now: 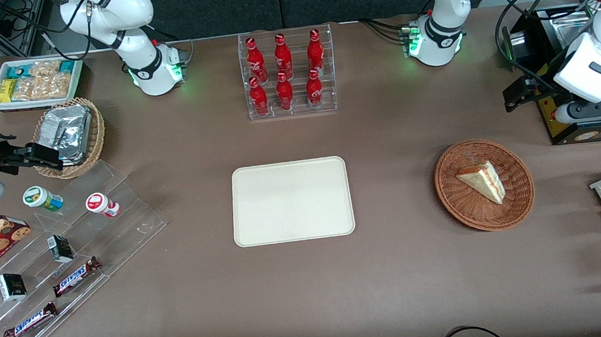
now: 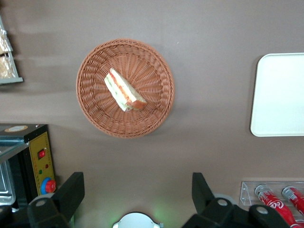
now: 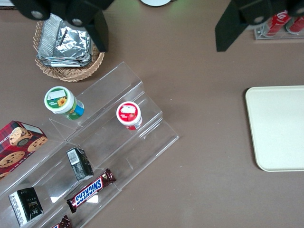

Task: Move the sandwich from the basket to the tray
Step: 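Move the left gripper over the wrapped sandwich in the wicker basket and lower it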

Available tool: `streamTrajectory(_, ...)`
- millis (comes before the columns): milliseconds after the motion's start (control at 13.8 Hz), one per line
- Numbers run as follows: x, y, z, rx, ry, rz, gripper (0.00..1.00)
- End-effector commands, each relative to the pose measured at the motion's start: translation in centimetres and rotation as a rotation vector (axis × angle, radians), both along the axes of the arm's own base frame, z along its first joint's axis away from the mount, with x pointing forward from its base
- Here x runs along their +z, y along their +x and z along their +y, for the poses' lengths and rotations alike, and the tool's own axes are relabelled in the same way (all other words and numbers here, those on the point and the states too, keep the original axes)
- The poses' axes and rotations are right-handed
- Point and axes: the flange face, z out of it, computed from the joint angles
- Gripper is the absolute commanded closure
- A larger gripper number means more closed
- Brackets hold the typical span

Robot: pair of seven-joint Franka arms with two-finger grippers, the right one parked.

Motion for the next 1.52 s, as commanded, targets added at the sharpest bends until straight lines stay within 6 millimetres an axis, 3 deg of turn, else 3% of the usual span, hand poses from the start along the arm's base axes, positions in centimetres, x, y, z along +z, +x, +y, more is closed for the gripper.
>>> streamTrajectory(0,0.7,0.6,0.3,-0.017,-0.01,0.006,0.0)
streamTrajectory(145,0.4,1.0,0.3,-0.007,-0.01,0.009,0.0)
streamTrajectory(290,-1.3,1.5,0.7,0.008,0.011,0.037,0.0)
streamTrajectory(508,-5.8,3.1,2.9,0.128,0.079,0.069,0.0)
streamTrajectory(653,-9.7,3.3,4.2,0.143,0.115,0.051,0.0)
streamTrajectory(871,-13.8,3.2,6.2,0.27,0.12,0.007,0.0)
streamTrajectory(1016,-16.5,2.9,7.7,0.299,0.111,-0.042,0.0)
streamTrajectory(1452,-25.3,1.0,8.8,0.616,0.096,-0.128,0.0)
